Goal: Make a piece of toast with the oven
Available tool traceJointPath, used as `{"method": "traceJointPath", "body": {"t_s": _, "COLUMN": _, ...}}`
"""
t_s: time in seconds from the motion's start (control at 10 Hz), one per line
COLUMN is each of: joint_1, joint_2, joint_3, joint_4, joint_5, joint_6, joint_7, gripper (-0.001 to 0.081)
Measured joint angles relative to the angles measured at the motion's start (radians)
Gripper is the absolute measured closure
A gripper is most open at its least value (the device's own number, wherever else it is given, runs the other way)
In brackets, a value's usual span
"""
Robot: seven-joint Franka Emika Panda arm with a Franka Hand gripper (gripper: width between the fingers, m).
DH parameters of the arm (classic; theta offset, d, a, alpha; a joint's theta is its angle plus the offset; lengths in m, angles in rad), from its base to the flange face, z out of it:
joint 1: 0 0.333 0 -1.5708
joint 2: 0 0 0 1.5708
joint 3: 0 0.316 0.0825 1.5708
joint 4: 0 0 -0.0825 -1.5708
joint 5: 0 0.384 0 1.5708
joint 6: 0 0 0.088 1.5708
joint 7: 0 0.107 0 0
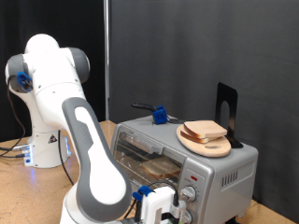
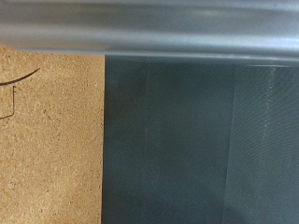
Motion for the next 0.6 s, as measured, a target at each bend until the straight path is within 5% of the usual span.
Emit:
{"method": "traceJointPath", "body": {"t_s": 0.1, "joint_1": 0.000, "joint_2": 0.000, "joint_3": 0.000, "joint_4": 0.000, "joint_5": 0.000, "joint_6": 0.000, "joint_7": 0.000, "gripper": 0.0767}}
{"method": "traceJointPath", "body": {"t_s": 0.6, "joint_1": 0.000, "joint_2": -0.008, "joint_3": 0.004, "joint_4": 0.001, "joint_5": 0.024, "joint_6": 0.037, "joint_7": -0.145, "gripper": 0.0805}}
